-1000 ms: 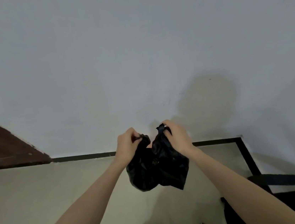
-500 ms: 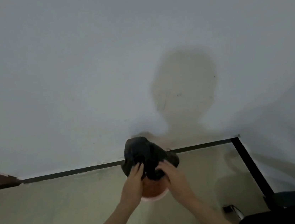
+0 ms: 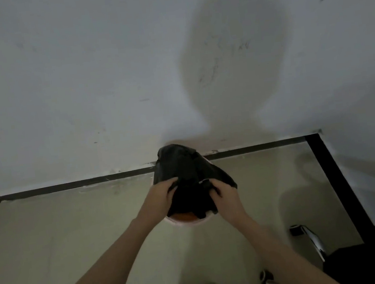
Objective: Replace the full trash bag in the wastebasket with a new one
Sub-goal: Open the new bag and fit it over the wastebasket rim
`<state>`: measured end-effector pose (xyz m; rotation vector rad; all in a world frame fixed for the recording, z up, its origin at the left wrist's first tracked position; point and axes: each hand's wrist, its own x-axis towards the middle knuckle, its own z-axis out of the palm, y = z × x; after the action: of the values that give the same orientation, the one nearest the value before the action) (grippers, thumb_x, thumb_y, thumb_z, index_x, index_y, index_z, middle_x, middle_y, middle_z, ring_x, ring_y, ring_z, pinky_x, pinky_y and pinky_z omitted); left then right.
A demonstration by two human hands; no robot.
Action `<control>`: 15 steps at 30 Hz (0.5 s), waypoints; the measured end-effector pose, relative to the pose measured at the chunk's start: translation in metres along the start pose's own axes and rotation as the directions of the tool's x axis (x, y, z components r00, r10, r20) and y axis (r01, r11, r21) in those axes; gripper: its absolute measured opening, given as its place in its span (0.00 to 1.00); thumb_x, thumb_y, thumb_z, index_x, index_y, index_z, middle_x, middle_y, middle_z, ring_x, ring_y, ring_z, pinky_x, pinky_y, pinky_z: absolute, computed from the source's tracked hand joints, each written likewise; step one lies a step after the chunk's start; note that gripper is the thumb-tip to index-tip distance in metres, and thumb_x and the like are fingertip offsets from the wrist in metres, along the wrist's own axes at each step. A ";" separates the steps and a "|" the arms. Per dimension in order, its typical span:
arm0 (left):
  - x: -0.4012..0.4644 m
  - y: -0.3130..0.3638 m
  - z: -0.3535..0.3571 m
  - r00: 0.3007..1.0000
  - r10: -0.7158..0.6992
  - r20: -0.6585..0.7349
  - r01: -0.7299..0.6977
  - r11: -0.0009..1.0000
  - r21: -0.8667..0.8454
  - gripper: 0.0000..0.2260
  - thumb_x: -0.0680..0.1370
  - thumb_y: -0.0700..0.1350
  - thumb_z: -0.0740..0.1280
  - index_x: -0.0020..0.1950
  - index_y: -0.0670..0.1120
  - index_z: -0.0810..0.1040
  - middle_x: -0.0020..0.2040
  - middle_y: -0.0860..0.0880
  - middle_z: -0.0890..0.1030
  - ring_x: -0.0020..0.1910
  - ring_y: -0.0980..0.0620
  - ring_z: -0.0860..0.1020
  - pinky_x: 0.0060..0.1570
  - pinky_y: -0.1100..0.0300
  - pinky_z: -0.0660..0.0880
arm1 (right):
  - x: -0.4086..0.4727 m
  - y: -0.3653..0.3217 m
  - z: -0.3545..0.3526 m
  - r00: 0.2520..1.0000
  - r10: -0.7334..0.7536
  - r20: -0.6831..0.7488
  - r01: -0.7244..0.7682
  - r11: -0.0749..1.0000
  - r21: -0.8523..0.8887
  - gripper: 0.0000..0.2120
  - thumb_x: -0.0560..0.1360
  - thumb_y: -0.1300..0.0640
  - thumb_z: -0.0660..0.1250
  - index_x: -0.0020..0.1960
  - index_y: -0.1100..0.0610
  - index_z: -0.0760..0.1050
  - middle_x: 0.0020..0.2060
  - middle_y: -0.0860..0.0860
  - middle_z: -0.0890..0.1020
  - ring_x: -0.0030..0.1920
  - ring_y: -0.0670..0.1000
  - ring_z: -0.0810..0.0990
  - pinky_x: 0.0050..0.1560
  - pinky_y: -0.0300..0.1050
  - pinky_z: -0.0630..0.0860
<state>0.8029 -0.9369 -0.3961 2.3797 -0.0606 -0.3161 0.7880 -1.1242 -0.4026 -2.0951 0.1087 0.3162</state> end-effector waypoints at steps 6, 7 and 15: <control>0.026 -0.048 0.021 0.988 -0.022 0.150 -0.002 0.987 0.161 0.19 0.77 0.53 0.53 0.68 0.53 0.68 0.74 0.43 0.60 0.71 0.39 0.60 0.66 0.42 0.64 | 0.034 0.047 0.011 0.966 0.219 -0.135 -0.250 0.924 -0.290 0.14 0.78 0.58 0.56 0.62 0.53 0.71 0.71 0.57 0.63 0.71 0.64 0.58 0.68 0.63 0.60; 0.030 -0.057 0.029 0.969 -0.042 0.245 -0.025 0.964 0.264 0.19 0.79 0.53 0.52 0.69 0.55 0.65 0.75 0.45 0.56 0.73 0.40 0.55 0.66 0.40 0.62 | 0.036 0.056 0.015 0.969 0.237 -0.066 -0.246 0.927 -0.282 0.14 0.78 0.59 0.56 0.63 0.53 0.70 0.72 0.58 0.62 0.71 0.64 0.58 0.69 0.62 0.60; -0.026 -0.076 0.089 0.536 -0.155 0.830 -0.104 0.963 0.247 0.16 0.81 0.45 0.53 0.67 0.44 0.67 0.67 0.43 0.71 0.64 0.44 0.69 0.61 0.58 0.64 | -0.018 0.091 0.064 0.693 0.212 0.689 0.026 0.948 -0.318 0.16 0.79 0.63 0.53 0.64 0.57 0.70 0.62 0.57 0.75 0.60 0.55 0.73 0.54 0.37 0.67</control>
<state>0.7522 -0.9362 -0.5055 2.2374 -0.5587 -1.5663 0.7403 -1.1177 -0.5045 -2.1113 -0.3280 1.2732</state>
